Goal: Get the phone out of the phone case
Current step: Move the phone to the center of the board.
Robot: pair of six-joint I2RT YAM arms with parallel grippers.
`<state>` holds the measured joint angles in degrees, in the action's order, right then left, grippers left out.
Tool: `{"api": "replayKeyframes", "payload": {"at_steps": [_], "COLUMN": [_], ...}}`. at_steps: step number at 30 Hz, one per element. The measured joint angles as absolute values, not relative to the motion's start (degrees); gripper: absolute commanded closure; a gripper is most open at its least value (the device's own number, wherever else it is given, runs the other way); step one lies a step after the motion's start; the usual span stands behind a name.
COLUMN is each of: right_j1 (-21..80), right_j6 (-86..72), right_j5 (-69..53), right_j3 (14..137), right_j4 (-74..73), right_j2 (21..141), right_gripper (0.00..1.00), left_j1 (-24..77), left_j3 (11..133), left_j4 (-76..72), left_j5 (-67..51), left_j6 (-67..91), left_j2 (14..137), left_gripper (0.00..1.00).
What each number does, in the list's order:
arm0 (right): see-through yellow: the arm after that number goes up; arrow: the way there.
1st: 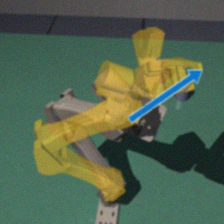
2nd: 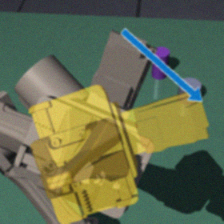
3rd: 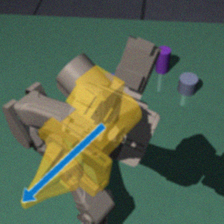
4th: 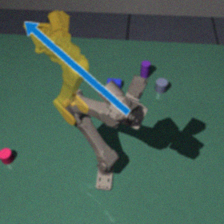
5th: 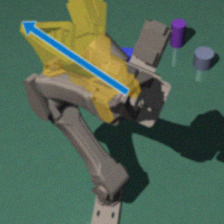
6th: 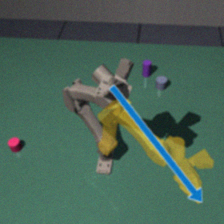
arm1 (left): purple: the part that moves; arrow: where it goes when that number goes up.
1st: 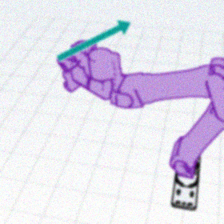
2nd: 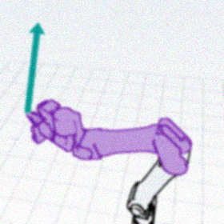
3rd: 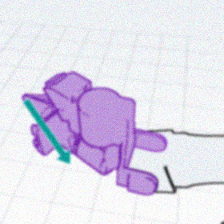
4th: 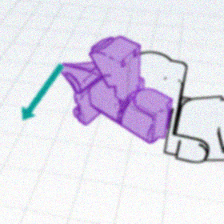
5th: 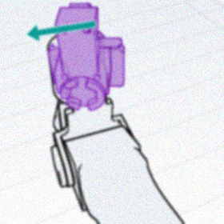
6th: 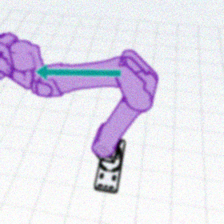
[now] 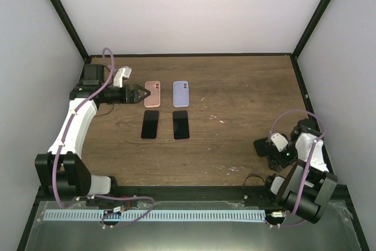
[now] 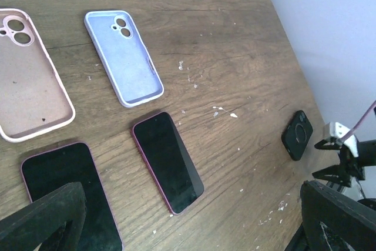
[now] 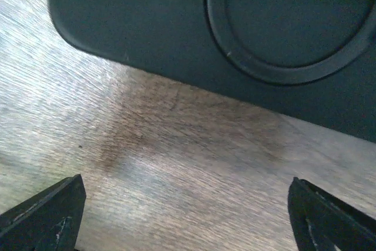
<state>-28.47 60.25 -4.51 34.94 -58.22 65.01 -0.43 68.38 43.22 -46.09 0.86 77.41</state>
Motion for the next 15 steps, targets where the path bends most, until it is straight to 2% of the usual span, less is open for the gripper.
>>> {"api": "replayKeyframes", "payload": {"at_steps": [9,12,15], "right_j1": [-28.69,-28.69,-28.69], "right_j6": [60.51,59.59,57.78], "right_j5": [-0.75,-0.54,-0.56], "right_j3": [30.33,31.42,33.41], "right_j4": [-50.96,-50.57,-49.98], "right_j2": [67.11,69.19,72.25], "right_gripper": [0.46,0.54,0.58], "left_j1": [-0.51,-0.51,-0.56], "left_j3": [68.38,68.38,68.45], "left_j4": [43.31,43.29,43.27], "left_j5": [-46.87,-46.85,-46.85], "left_j6": [0.82,0.84,0.86], "left_j2": [77.41,77.45,77.78], "left_gripper": [0.0,0.0,0.0]}}
